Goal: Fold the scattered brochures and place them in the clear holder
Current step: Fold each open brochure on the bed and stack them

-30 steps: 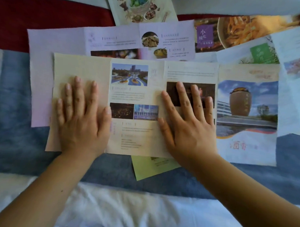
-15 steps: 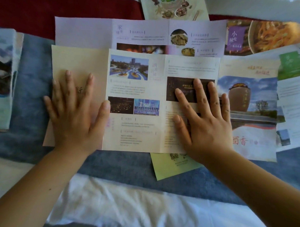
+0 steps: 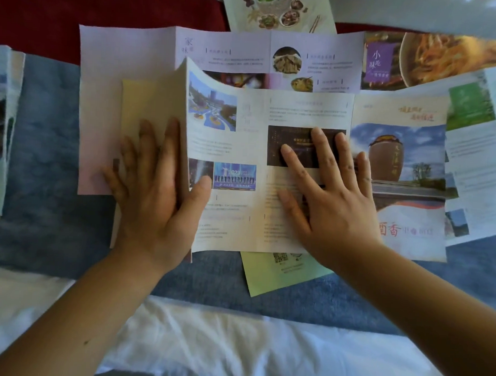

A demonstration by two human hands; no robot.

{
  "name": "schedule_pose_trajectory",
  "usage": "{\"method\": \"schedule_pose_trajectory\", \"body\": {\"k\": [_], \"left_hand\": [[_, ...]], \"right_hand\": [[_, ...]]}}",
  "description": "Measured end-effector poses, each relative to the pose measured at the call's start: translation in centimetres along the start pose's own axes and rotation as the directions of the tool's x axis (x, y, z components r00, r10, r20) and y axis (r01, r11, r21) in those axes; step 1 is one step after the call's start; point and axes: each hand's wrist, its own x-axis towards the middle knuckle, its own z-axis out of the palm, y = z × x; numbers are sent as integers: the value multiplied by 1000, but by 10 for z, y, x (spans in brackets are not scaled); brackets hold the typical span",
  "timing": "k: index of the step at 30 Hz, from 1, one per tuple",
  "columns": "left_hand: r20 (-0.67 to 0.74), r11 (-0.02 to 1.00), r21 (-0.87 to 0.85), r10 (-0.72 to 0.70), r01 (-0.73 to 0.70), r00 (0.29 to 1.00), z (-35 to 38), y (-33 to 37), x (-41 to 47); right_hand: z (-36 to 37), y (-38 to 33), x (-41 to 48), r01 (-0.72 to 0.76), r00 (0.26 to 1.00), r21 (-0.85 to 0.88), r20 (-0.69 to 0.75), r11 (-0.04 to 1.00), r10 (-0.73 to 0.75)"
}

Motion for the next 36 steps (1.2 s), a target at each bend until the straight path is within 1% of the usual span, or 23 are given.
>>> {"method": "schedule_pose_trajectory", "body": {"k": [3, 8, 10, 12, 13, 14, 16, 19, 22, 26, 29, 32, 34, 36], "left_hand": [[35, 998, -53, 37, -35, 999, 5, 10, -4], [57, 997, -2, 73, -73, 996, 16, 19, -5], [61, 997, 15, 73, -74, 995, 18, 19, -4], [65, 996, 37, 77, -80, 995, 19, 17, -3], [65, 995, 51, 81, -85, 995, 20, 16, -3], [64, 994, 66, 85, -89, 994, 21, 15, -4], [60, 992, 88, 87, -92, 994, 22, 14, -4], [58, 990, 112, 77, -83, 995, 23, 16, -3], [62, 990, 108, 85, -91, 994, 26, 22, -5], [80, 988, 73, 127, -133, 989, 33, 40, -11], [98, 983, 104, 139, -149, 985, 36, 49, -13], [106, 980, 137, 131, -145, 986, 37, 51, -14], [105, 978, 141, 137, -151, 985, 38, 50, -14], [100, 979, 139, 139, -152, 985, 39, 49, -14]], "right_hand": [[-4, -4, 1, 5, 1000, 11, 24, 1000, -5], [-3, -13, 2, 16, 999, 4, 42, 1000, -16], [-4, -12, 3, 20, 1000, 65, 10, 998, -21], [-8, -6, 4, 21, 998, 199, -70, 980, -8], [-11, 0, 4, 22, 994, 236, -112, 971, 5], [-12, 7, 4, 13, 989, 230, -145, 973, 22], [-14, 27, 3, -31, 984, 147, -171, 989, 57], [-14, 51, 0, -25, 990, 64, -135, 998, 33], [-8, 54, 0, -9, 991, 19, -130, 1000, 11], [-2, 29, 2, -24, 993, 36, -113, 999, 27], [-3, 16, 3, -44, 995, 59, -83, 997, 49], [-10, 22, 4, -19, 998, 121, -62, 992, 26], [-16, 34, 3, 0, 996, 164, -92, 987, 15], [-19, 51, 1, -30, 988, 116, -144, 993, 47]]}}
